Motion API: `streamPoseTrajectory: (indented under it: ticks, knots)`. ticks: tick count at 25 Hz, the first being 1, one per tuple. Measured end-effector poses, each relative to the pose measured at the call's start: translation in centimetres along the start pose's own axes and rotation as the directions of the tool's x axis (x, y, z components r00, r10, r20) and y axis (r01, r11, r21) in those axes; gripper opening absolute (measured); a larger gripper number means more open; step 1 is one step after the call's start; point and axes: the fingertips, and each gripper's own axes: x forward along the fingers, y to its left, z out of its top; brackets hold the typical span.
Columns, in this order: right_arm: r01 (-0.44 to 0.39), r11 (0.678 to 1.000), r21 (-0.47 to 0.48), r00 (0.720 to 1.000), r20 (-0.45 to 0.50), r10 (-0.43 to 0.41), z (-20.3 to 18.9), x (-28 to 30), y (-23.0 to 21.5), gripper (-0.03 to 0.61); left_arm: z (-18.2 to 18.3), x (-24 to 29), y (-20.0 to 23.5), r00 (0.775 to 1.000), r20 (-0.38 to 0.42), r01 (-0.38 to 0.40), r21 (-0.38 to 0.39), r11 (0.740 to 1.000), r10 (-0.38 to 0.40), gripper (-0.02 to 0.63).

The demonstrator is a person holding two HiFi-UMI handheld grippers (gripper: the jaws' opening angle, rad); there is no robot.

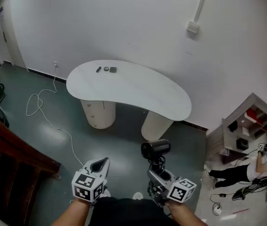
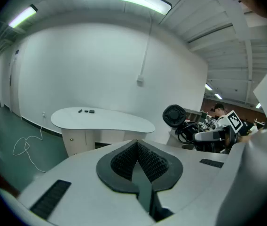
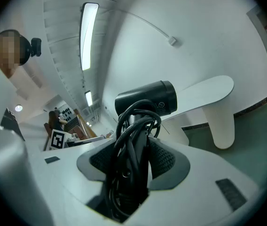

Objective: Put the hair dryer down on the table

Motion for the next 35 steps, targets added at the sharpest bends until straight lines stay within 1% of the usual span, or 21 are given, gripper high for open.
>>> streamPoseTrajectory:
  ticks: [10, 15, 21, 27, 32, 35]
  knots:
    - [-0.004, 1.0, -0.018, 1.0, 0.002, 0.004, -0.1, 0.7, 0.4, 0.195, 0.1, 0.4, 0.3, 1.0, -0.002, 0.02, 0.005, 1.0, -0.02, 0.011]
    - [-0.034, 0.999, -0.032, 0.999, 0.003, 0.034, -0.2, 1.3, 1.5, 0.196, 0.1, 0.7, 0.9, 0.999, 0.0, 0.032, -0.005, 0.999, -0.032, 0.011]
    - [-0.017, 1.0, -0.024, 1.0, 0.009, 0.017, -0.4, 2.8, 1.6, 0.196, 0.2, 0.4, 2.4, 0.999, 0.001, 0.043, 0.008, 0.999, -0.043, 0.011]
    - [0.014, 1.0, 0.025, 0.999, 0.04, -0.015, -0.5, 4.8, 2.1, 0.196, 0.5, -0.7, 5.4, 0.999, 0.0, 0.045, 0.04, 0.998, -0.045, 0.011]
    - [0.039, 0.997, 0.071, 0.996, 0.076, -0.044, -0.5, 6.4, 3.3, 0.196, 0.7, -1.8, 7.6, 0.997, -0.013, 0.077, 0.056, 0.995, -0.076, 0.011]
    - [0.048, 0.993, 0.111, 0.993, 0.103, -0.059, -1.0, 7.4, 3.9, 0.196, 0.0, -2.2, 8.9, 0.996, -0.025, 0.091, 0.064, 0.994, -0.09, 0.011]
